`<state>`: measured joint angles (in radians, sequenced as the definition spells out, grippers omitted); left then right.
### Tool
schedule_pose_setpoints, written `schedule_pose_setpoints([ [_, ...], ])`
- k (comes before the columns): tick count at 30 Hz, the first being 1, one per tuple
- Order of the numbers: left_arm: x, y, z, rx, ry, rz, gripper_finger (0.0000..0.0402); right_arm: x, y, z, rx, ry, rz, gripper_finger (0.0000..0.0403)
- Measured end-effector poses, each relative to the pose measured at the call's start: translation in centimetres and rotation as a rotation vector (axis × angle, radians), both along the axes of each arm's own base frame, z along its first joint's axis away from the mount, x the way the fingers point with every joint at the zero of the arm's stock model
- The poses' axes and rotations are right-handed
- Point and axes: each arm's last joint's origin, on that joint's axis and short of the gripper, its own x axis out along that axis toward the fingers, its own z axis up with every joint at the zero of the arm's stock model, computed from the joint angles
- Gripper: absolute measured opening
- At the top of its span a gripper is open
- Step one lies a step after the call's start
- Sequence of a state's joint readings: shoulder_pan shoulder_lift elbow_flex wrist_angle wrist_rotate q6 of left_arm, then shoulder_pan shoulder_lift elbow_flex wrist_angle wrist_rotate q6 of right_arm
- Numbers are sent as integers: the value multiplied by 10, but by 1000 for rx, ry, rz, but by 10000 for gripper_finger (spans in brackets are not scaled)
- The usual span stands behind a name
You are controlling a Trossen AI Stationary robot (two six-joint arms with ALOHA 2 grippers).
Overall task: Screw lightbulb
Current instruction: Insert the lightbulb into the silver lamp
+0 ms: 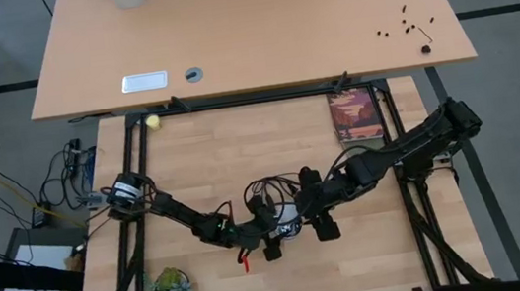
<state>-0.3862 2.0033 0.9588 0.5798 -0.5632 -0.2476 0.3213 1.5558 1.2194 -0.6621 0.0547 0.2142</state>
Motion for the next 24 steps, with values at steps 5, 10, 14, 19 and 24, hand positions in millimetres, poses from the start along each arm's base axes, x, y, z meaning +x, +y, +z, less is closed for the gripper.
schedule_pose_setpoints([
  [5,0,0,-1,-10,4,6,284,-1,5,0,11,-3,20,247],
  [10,0,2,-1,9,9,5,284,-3,4,-1,-15,13,6,246],
  [14,0,2,-2,19,25,5,284,-4,0,-3,-22,44,-20,246],
  [19,-1,2,-3,22,34,5,284,-4,-1,-2,-22,39,-30,246],
  [24,-2,1,-5,-39,56,-34,284,-4,-7,-7,-49,74,-110,246],
])
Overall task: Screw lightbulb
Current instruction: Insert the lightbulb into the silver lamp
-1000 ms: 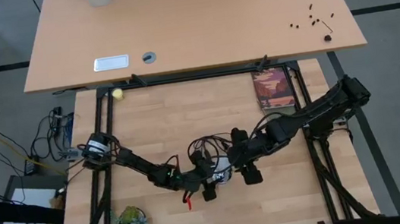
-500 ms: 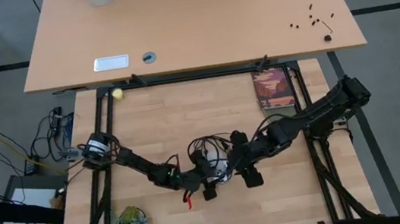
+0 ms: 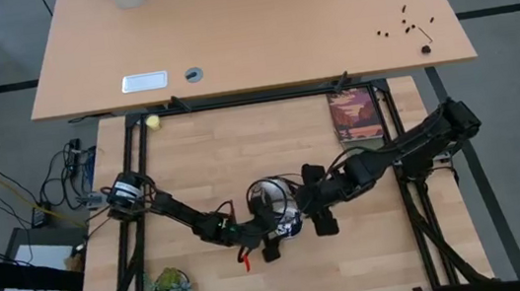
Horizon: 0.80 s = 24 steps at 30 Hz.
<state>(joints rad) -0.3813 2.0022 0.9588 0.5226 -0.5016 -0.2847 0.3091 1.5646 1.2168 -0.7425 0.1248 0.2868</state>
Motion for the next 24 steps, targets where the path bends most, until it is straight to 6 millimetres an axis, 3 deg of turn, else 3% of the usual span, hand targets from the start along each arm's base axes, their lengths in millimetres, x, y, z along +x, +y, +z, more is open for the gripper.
schedule_pose_setpoints([
  [3,-4,-2,1,-17,48,-27,284,1,-5,-8,-34,-18,-8,246],
  [9,-21,-4,28,3,143,-42,284,-1,-19,-29,-52,8,-16,246],
  [15,-37,7,48,105,219,45,284,13,-43,-36,-45,-144,-74,246],
  [24,-30,40,41,233,291,148,284,17,-76,-46,-1,-190,-207,246],
])
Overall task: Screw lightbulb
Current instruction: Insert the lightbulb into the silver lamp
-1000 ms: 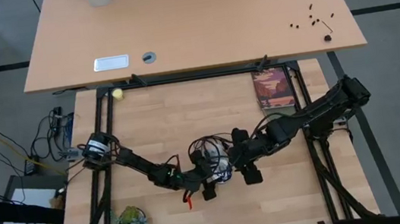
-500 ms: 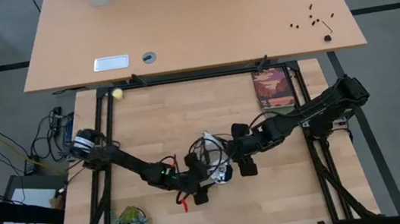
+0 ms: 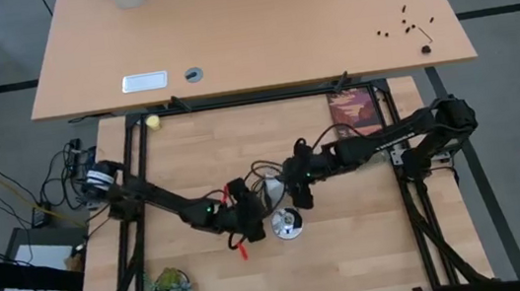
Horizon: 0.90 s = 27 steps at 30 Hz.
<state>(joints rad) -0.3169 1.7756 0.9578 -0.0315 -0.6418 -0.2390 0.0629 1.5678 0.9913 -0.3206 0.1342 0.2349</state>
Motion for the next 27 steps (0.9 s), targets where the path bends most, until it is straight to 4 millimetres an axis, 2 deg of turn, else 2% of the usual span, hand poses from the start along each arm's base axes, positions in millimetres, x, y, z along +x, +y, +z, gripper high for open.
schedule_pose_setpoints([
  [5,8,22,2,34,-1,22,284,2,-3,-1,39,-36,19,246],
  [15,18,45,-1,180,97,-145,284,5,-15,-15,236,14,136,246],
  [25,23,63,0,269,81,-73,284,17,-19,-44,230,67,147,246],
  [27,24,64,1,274,79,-68,284,18,-22,-45,222,54,150,246],
])
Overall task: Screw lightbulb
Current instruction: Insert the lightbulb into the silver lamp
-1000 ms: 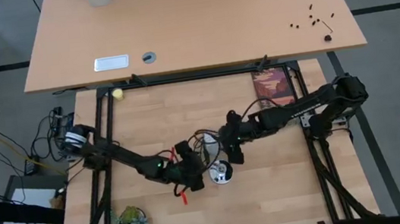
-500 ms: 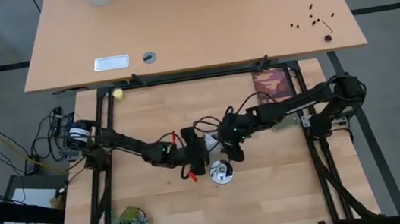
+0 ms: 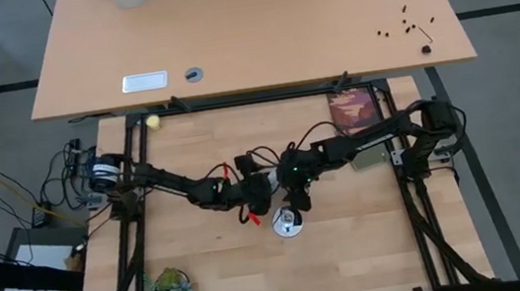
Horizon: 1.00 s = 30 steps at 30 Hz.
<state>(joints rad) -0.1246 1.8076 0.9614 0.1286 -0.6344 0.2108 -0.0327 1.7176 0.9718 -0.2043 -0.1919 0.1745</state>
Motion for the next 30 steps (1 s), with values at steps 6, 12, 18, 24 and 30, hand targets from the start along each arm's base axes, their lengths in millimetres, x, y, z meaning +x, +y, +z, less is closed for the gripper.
schedule_pose_setpoints([
  [6,1,0,1,-3,-7,3,284,0,-14,1,-27,-19,-12,246],
  [12,-4,0,-5,-74,43,20,284,-9,-28,12,-32,11,-92,246],
  [18,-5,-1,-9,-160,71,-41,284,-17,-33,22,-119,19,-128,246],
  [24,-2,15,-7,-152,44,-11,284,-17,-39,20,-219,32,-122,246],
  [30,-2,20,-7,-183,38,-18,284,-17,-38,15,-298,65,-107,246],
])
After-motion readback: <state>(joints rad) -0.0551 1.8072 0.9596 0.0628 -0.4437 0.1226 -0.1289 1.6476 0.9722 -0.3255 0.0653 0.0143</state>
